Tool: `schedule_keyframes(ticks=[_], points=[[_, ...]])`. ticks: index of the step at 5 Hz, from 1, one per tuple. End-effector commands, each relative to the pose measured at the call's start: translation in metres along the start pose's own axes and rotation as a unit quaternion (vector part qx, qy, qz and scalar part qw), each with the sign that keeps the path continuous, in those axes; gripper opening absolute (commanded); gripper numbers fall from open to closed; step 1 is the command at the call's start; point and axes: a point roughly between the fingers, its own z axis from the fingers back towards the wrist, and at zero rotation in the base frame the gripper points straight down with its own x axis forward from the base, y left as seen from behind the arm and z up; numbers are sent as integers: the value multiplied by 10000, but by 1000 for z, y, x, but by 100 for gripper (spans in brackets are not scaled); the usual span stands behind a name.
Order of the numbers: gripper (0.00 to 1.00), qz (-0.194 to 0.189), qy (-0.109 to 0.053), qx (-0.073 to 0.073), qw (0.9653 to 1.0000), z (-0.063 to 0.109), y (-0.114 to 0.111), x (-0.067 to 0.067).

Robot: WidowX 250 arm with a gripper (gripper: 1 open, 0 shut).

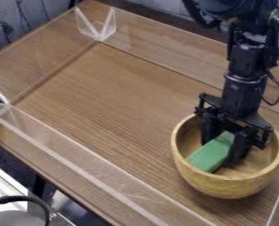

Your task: Remove the green block from inside the brown bowl and put it on the table

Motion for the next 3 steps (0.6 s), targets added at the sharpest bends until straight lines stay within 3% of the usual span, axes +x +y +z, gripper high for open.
schedule_keyframes(ticks=[1, 3], points=[[0, -66, -193, -52, 9998, 18, 4, 3], [0, -161, -199, -101, 9996, 27, 19, 8]])
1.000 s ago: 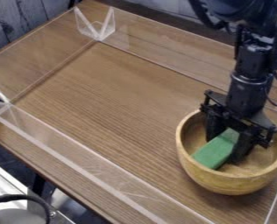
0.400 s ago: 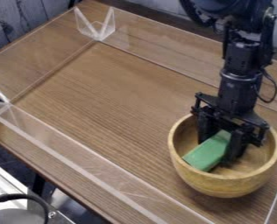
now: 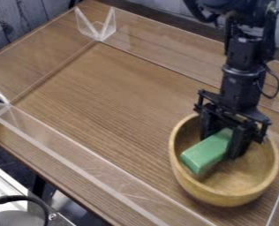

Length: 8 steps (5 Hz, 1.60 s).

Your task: Remove the green block from inside the brown bowl and put it on the table

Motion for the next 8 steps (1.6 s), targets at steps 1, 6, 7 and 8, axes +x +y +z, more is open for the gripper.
schedule_keyframes(ticks=[1, 6, 7, 8], points=[[0, -209, -305, -9, 9993, 18, 7, 11], [0, 79, -881, 301, 9956, 52, 30, -6], [0, 182, -1189, 0, 9927, 96, 42, -13], [0, 218, -1282, -303, 9910, 124, 51, -17]])
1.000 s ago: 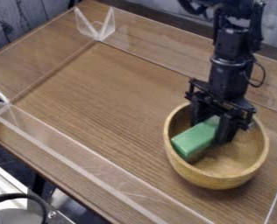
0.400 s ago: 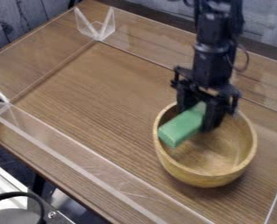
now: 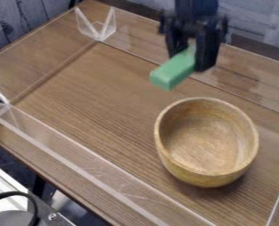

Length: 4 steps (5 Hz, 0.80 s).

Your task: Remove the green block from inside the brown bowl and put it on the table

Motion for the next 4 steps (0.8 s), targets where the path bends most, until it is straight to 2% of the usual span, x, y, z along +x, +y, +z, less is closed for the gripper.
schedule_keyframes(ticks=[1, 2, 4], points=[[0, -334, -284, 21, 9990, 8, -19, -9], [0, -568, -203, -7, 9982, -8, -30, -23], [0, -786, 186, -82, 9967, -27, -53, -26]])
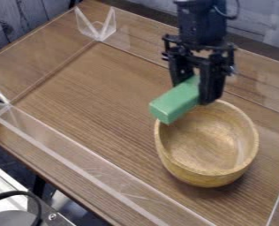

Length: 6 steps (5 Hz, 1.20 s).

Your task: Remove the green block from inside the brown bowl and put it on the table

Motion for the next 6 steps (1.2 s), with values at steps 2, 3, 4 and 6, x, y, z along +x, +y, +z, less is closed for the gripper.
schedule_keyframes(ticks=[2, 3, 4, 6], points=[[0, -82, -385, -62, 9992, 16, 8, -2], [0, -113, -494, -12, 9987, 23, 29, -10], [0, 199, -669, 138, 9975, 30, 72, -19], [0, 494, -949, 121, 9942, 29, 95, -6]])
